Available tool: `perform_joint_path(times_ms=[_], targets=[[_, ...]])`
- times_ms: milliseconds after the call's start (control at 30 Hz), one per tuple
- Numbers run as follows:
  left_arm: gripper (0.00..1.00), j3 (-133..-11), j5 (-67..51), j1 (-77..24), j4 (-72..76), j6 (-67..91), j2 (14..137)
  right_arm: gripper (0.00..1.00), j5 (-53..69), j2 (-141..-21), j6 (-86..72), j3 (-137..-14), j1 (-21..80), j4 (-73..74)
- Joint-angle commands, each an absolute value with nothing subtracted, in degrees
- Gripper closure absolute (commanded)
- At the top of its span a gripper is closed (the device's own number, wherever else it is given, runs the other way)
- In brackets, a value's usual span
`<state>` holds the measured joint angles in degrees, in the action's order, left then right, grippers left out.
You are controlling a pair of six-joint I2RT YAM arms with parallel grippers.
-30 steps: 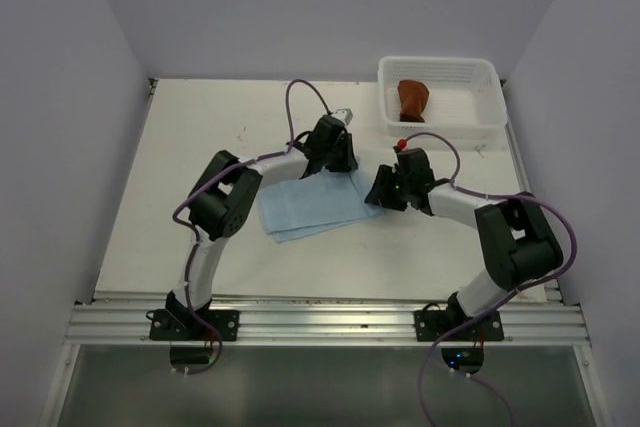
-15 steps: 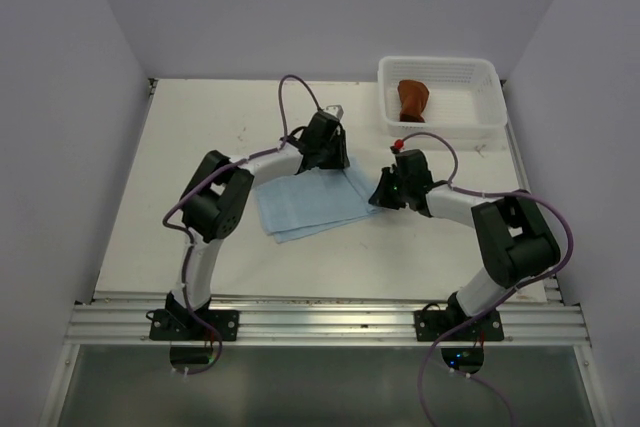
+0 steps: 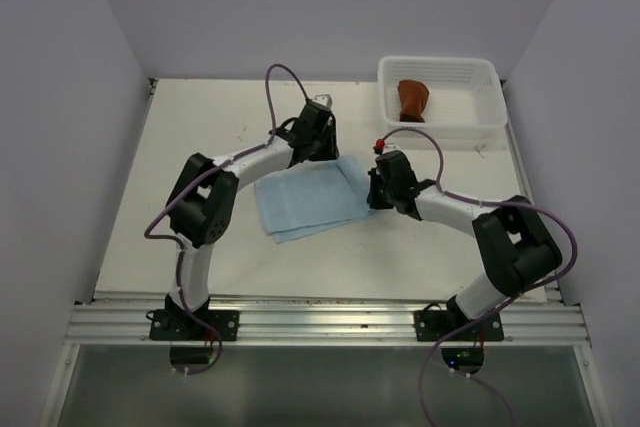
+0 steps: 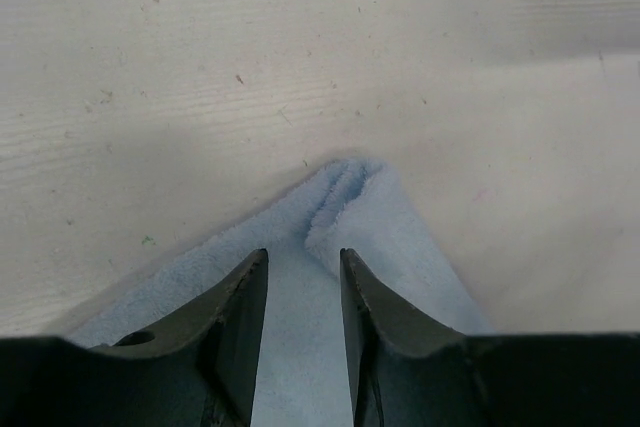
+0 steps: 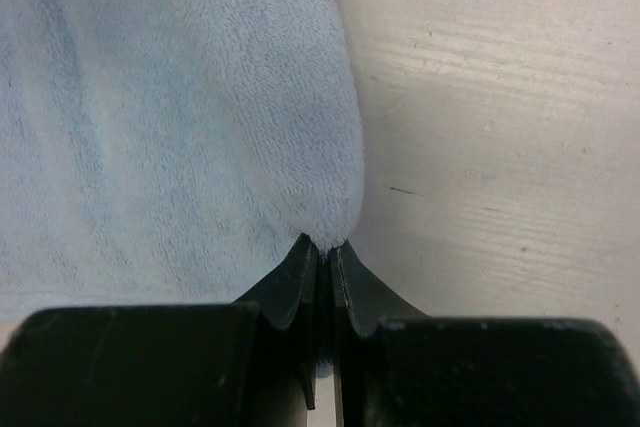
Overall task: Roll the towels
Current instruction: Roll the towel
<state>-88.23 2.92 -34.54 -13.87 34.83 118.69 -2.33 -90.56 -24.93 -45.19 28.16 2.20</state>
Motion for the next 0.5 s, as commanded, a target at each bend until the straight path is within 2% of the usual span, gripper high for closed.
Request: perform_joint_path(times_ms=[0, 467], targets=[[0.61, -89.5, 4.5, -34.0, -14.6, 33.2, 113.7, 1.0, -10.5, -88.4, -22.1, -48.7, 30.4, 5.0], [0.59, -90.5, 0.3, -33.2, -15.3, 34.1, 113.0, 1.0, -29.4, -89.0, -16.8, -49.4, 36.6, 5.3]])
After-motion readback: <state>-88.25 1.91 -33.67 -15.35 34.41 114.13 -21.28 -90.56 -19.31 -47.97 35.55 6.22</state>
